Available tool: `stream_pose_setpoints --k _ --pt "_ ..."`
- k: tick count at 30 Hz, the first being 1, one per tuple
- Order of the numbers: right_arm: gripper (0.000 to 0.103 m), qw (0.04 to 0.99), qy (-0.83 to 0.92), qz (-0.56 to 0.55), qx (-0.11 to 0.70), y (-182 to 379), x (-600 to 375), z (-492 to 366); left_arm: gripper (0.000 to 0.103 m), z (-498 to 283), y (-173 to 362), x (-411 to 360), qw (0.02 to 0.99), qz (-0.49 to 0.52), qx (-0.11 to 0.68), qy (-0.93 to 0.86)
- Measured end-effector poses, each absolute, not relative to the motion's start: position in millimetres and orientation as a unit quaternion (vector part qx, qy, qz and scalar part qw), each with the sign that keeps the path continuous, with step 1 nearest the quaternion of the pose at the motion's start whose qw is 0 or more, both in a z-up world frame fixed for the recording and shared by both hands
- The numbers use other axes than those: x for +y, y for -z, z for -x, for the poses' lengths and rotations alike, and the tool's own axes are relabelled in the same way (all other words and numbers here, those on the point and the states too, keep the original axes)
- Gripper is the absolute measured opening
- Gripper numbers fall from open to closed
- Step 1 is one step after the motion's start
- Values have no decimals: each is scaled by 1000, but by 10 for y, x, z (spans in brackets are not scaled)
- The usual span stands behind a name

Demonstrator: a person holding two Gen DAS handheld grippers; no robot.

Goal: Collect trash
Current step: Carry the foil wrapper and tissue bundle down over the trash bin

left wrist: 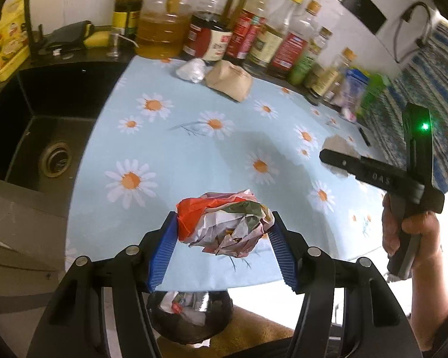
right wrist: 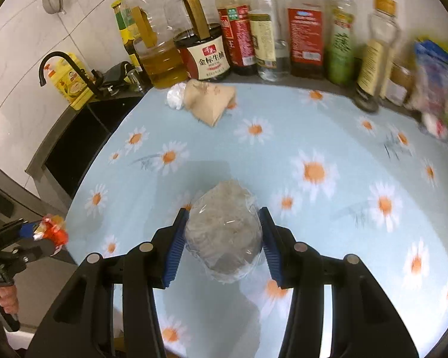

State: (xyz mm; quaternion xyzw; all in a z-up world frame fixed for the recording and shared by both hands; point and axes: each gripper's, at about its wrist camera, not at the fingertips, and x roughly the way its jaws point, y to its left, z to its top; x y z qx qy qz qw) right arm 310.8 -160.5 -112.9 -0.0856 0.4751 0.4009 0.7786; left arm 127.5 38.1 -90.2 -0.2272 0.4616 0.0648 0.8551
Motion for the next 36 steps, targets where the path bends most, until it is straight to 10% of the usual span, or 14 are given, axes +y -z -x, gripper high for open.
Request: stream_pose_setpoints --k 36 --pt "49 713 -373 31 593 2043 -1721 -974 59 -198 2050 -115 774 194 598 72"
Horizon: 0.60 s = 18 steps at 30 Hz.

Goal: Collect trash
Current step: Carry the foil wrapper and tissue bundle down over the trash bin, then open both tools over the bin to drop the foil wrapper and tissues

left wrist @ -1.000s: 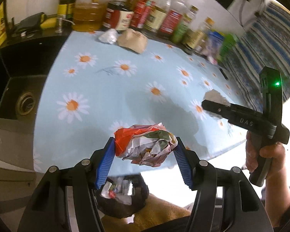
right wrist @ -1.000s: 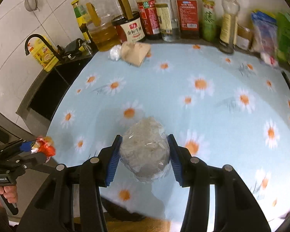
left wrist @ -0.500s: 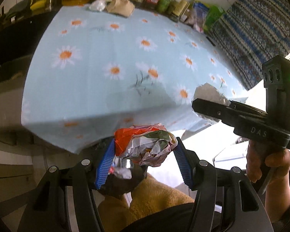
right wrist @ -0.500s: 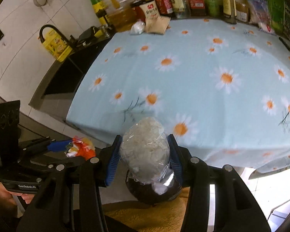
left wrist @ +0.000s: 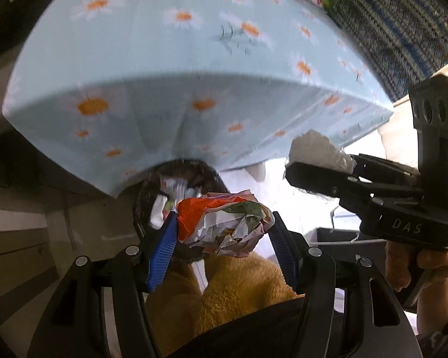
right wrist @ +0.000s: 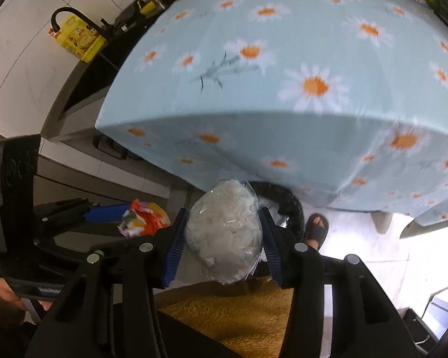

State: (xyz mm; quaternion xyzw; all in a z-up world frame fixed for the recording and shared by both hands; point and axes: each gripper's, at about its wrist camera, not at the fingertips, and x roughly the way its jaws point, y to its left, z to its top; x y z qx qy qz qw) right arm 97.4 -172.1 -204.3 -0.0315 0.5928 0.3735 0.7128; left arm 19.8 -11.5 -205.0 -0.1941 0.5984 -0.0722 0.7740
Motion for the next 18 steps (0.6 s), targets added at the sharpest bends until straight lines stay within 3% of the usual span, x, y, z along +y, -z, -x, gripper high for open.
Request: stream_pose_setpoints --k 14,16,18 --pt "49 699 -369 16 612 2196 -1718 -986 63 -136 2391 -161 740 196 641 62" --pt "63 697 -368 8 616 2191 -1732 -1008 63 -132 2410 -159 736 201 643 61" --pt "66 695 -368 -6 617 2178 -1763 -1045 64 -132 2429 -153 735 198 646 57"
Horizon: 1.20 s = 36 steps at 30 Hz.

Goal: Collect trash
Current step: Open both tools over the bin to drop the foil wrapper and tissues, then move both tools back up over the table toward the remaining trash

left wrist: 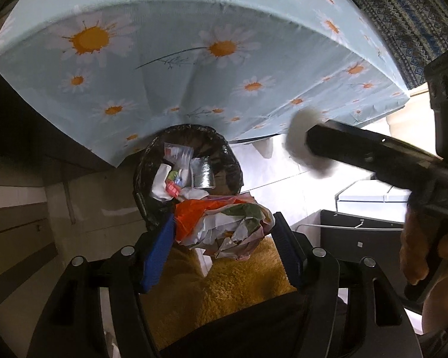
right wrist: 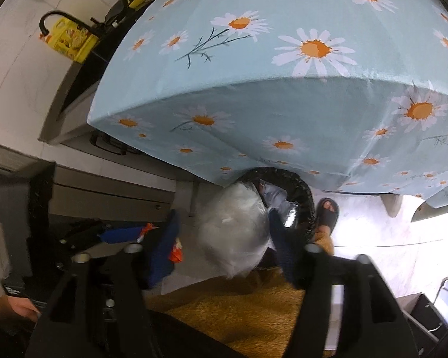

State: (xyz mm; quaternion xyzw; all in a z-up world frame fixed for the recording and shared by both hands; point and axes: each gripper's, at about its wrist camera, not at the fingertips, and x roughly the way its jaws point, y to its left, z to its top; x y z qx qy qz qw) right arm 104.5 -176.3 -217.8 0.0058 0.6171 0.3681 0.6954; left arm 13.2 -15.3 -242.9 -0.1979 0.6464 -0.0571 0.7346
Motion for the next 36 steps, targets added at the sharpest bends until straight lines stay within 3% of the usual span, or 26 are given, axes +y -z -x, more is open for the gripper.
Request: stream_pose_setpoints --k 2,6,23,36 --pt "66 697 -365 -8 617 2171 -1782 -1066 64 -133 2439 -135 732 203 649 52" --pt "66 701 -359 -13 616 2167 -1838 -1084 75 -145 2432 -103 731 207 649 43" --pt "66 718 -339 -36 608 2083 -2037 -1089 75 -193 2277 -113 743 198 637 53" --pt "68 752 -328 -30 571 1703 -2047 -1144 75 -282 1725 -3 784 190 587 75"
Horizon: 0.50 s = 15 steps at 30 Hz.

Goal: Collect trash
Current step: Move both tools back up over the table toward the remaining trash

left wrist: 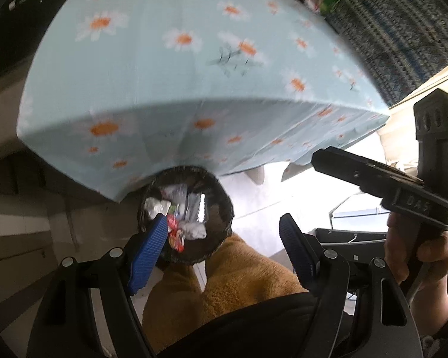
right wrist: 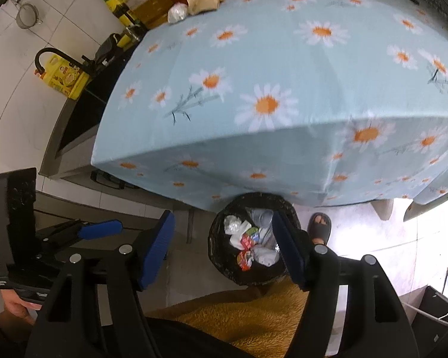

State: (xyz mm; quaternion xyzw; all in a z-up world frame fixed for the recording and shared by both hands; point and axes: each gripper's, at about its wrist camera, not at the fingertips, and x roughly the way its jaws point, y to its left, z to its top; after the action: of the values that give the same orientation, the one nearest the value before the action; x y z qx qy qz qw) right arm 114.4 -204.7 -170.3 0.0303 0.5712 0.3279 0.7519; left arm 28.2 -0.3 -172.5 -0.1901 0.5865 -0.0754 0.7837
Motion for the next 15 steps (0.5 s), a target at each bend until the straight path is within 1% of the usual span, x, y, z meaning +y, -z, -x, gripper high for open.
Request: stream_pose_setpoints --k 4,7,13,15 --pt "68 763 -330 -22 555 1553 -2019 -1203 75 -322 1537 38 796 188 570 79" --pt "73 774 -334 -11 538 1423 -1983 -1280 75 -336 1413 69 809 187 552 82" --pt "74 782 -354 22 513 1224 -1866 -1531 74 -438 1210 141 828 193 523 65" --pt "76 783 -364 35 504 1156 -1815 -1650 74 -497 1132 188 834 198 512 54"
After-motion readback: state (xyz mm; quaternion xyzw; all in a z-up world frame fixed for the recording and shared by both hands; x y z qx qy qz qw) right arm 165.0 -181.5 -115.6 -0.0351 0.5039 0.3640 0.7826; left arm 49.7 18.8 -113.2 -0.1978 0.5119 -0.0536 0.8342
